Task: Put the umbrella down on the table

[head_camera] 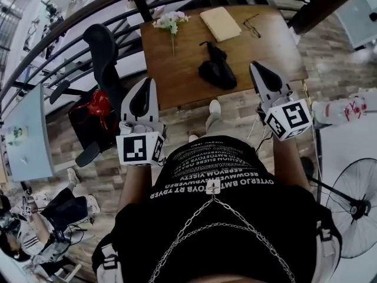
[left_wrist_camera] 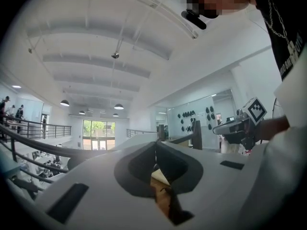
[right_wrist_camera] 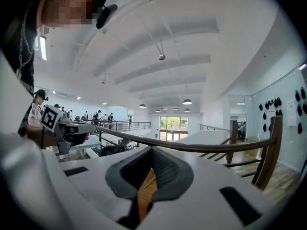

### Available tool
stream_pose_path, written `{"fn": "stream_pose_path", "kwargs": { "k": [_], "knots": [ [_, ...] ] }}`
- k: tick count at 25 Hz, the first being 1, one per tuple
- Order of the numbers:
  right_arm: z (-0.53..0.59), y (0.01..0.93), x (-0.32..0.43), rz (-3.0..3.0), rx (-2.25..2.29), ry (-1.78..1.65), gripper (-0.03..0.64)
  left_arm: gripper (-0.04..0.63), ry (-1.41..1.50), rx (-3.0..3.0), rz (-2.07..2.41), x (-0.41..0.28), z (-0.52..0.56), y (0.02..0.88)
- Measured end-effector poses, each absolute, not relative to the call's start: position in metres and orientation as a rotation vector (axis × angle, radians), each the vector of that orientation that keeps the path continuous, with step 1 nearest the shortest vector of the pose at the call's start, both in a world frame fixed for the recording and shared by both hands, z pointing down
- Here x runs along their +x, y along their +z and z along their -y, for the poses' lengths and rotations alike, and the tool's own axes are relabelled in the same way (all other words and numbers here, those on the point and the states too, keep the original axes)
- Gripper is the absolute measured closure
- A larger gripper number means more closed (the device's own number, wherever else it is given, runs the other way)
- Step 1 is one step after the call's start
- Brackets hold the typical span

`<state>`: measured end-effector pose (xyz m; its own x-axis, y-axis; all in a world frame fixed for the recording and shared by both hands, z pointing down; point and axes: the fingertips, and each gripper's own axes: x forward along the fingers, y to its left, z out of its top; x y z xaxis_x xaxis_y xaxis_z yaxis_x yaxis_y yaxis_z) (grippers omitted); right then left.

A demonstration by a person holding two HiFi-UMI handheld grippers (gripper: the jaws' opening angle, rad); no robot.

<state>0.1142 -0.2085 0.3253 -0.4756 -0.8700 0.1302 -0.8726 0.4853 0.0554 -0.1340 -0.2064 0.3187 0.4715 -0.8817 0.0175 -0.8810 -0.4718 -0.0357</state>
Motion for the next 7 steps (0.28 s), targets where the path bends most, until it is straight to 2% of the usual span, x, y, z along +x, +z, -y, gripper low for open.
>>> {"fn": "stream_pose_path", "kwargs": {
  "k": [7],
  "knots": [
    [0.209, 0.330, 0.103, 2.566, 1.462, 0.015, 0.600, 0.566, -0.056, -2.680, -1.585, -0.123, 0.215, 0.322]
  ]
}}
